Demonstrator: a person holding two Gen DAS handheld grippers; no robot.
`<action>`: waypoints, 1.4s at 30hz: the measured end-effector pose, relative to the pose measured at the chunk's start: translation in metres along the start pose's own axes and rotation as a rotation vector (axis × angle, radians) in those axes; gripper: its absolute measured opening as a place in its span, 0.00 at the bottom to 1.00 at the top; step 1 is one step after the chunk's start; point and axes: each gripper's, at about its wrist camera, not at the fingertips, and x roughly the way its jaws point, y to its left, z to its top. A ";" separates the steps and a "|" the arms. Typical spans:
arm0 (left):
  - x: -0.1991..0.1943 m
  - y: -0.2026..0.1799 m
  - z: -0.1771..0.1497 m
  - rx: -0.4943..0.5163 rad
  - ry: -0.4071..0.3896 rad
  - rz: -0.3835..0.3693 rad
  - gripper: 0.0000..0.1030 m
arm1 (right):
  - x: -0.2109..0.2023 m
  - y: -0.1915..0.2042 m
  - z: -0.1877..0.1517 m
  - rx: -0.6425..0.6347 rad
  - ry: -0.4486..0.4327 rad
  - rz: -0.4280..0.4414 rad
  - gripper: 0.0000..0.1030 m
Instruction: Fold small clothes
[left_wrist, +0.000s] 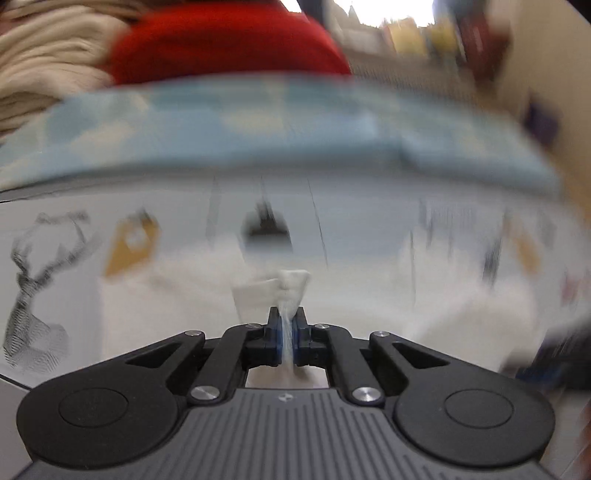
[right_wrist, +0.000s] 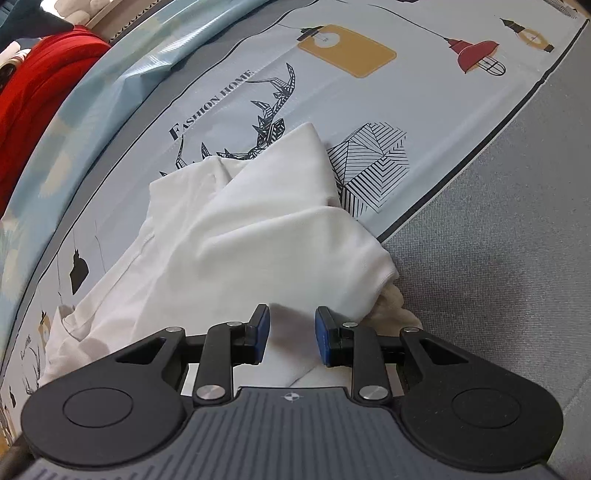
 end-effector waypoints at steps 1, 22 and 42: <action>-0.019 0.014 0.011 -0.067 -0.079 -0.016 0.05 | -0.001 -0.001 0.000 0.010 -0.001 0.000 0.27; -0.018 0.154 -0.028 -0.636 0.205 0.103 0.14 | -0.020 -0.021 -0.011 0.116 -0.011 -0.028 0.28; 0.024 0.138 -0.039 -0.372 0.267 0.144 0.01 | -0.055 -0.046 -0.006 0.275 -0.110 -0.012 0.00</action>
